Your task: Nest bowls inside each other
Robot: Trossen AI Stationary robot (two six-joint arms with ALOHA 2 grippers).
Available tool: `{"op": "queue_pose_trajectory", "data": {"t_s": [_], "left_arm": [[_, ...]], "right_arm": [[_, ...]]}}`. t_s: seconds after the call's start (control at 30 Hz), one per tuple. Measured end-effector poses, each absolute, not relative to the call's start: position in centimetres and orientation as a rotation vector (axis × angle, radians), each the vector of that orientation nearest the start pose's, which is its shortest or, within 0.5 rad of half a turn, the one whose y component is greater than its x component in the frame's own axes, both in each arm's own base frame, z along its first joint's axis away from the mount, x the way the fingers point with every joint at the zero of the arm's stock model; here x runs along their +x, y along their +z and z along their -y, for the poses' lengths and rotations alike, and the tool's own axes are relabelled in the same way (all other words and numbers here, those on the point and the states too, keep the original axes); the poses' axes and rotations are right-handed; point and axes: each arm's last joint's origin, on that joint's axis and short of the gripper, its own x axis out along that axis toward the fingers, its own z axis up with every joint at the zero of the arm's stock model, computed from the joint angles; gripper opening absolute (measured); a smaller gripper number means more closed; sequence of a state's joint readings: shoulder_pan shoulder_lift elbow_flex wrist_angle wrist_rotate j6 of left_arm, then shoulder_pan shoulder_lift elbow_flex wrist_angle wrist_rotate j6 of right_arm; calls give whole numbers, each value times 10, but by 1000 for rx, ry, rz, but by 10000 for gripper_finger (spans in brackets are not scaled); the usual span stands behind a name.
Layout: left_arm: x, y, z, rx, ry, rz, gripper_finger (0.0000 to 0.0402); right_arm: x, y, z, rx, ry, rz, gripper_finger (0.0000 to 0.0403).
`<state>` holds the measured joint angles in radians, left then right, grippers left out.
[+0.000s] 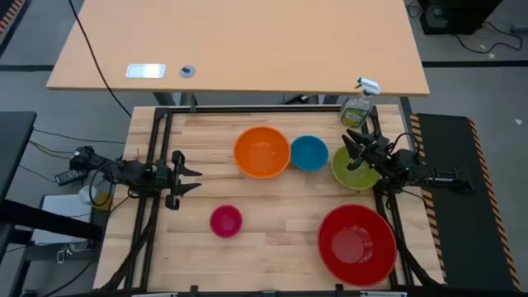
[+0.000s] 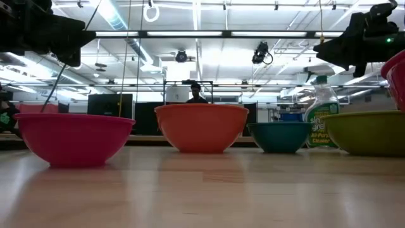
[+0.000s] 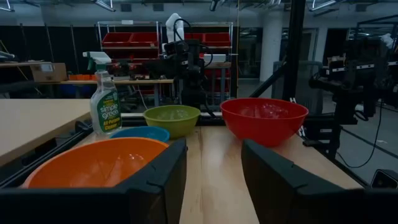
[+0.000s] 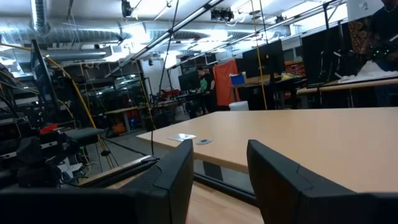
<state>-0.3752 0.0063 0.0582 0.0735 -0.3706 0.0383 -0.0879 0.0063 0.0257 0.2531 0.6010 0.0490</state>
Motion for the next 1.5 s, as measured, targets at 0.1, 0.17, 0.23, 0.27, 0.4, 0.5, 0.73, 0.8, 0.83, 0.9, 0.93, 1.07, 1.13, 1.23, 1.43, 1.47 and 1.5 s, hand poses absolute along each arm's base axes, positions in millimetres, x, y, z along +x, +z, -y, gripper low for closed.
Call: {"op": "queue_pose_trajectory", "data": {"t_s": [0.1,0.17,0.23,0.27,0.4,0.5,0.73,0.8,0.83,0.9,0.93,1.07,1.13,1.23,1.43,1.47,1.5], "left_arm": [[89,190,24,-8,-2,117,156],[89,190,24,-8,-3,117,156],[89,190,24,-8,-3,118,156],[89,190,24,-8,-2,118,156],[89,190,24,-8,-2,117,156],[89,190,24,-8,-3,117,156],[89,190,24,-8,-3,117,156],[89,190,24,-8,-3,117,156],[89,190,24,-8,-2,117,156],[89,190,24,-8,-2,117,156],[89,190,24,-8,-3,118,156],[89,190,24,-8,-3,118,156],[89,190,24,-9,-3,121,156],[89,192,24,-18,-2,137,156],[88,195,23,-87,-6,169,156],[88,195,23,-98,-7,170,156],[88,195,23,-103,-7,171,156]], "right_arm": [[86,195,24,118,-678,286,158],[86,195,24,117,-678,286,158],[86,195,24,117,-678,286,158],[86,195,24,117,-678,286,158],[86,195,24,118,-678,286,158],[86,195,24,117,-678,286,158],[86,195,24,117,-678,286,158],[86,195,24,117,-678,286,158],[86,195,24,118,-677,286,158],[86,195,24,117,-678,286,158],[86,195,24,117,-678,286,158],[86,195,24,117,-678,286,158],[86,195,24,117,-678,286,158],[86,195,24,117,-678,286,158],[86,195,24,117,-678,286,158],[86,195,24,117,-678,286,158],[86,195,24,117,-678,286,158]]}}
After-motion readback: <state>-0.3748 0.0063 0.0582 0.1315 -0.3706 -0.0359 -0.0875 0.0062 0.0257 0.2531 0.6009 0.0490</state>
